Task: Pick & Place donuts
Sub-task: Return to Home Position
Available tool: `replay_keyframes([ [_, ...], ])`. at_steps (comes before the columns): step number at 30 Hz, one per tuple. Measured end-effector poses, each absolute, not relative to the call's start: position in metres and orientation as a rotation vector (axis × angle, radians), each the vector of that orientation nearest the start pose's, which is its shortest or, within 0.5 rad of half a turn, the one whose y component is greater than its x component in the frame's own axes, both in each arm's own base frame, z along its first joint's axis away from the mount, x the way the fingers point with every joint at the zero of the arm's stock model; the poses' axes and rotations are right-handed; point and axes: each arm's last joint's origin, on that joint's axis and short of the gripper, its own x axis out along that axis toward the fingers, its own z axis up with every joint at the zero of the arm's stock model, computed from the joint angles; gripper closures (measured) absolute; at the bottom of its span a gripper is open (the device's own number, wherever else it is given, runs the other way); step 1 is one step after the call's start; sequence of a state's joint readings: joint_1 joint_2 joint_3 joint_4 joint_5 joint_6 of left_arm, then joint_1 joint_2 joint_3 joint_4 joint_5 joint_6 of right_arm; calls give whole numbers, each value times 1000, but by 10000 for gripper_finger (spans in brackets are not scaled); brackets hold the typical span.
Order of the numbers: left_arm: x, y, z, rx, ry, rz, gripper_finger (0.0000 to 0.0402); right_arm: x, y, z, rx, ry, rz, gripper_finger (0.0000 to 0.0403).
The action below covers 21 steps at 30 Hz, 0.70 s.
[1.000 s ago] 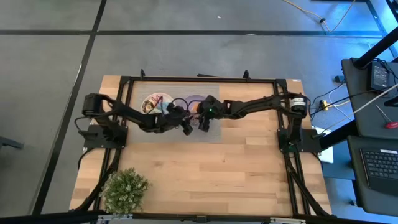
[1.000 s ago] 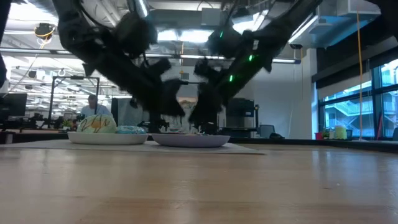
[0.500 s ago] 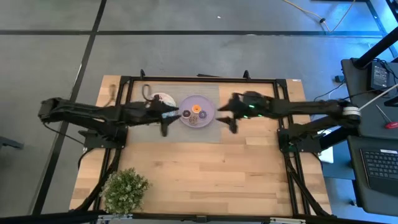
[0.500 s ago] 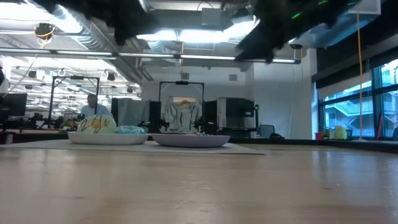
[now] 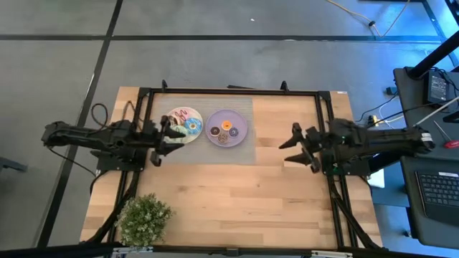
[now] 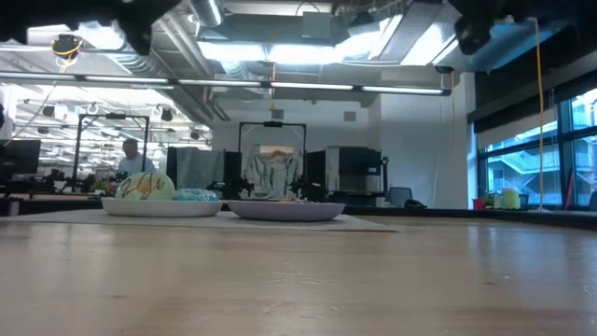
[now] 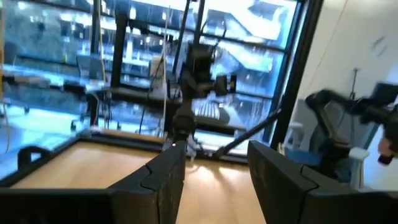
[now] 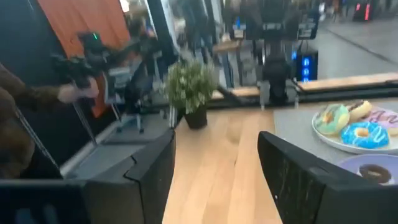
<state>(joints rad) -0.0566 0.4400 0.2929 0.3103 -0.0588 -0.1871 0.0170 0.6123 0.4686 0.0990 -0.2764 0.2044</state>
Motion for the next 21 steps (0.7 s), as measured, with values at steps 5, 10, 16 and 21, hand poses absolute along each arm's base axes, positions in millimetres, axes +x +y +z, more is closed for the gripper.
replay_keyframes([
  [5,110,-3,239,-219,-112,53,231,140,12,252,210,-50,319,173],
  [10,96,-1,235,-228,-164,66,232,133,11,237,209,-92,322,173],
  [16,80,1,225,-249,-120,139,232,129,11,235,206,-113,322,173],
  [21,78,2,226,-234,-134,152,231,128,11,236,205,-119,322,173],
])
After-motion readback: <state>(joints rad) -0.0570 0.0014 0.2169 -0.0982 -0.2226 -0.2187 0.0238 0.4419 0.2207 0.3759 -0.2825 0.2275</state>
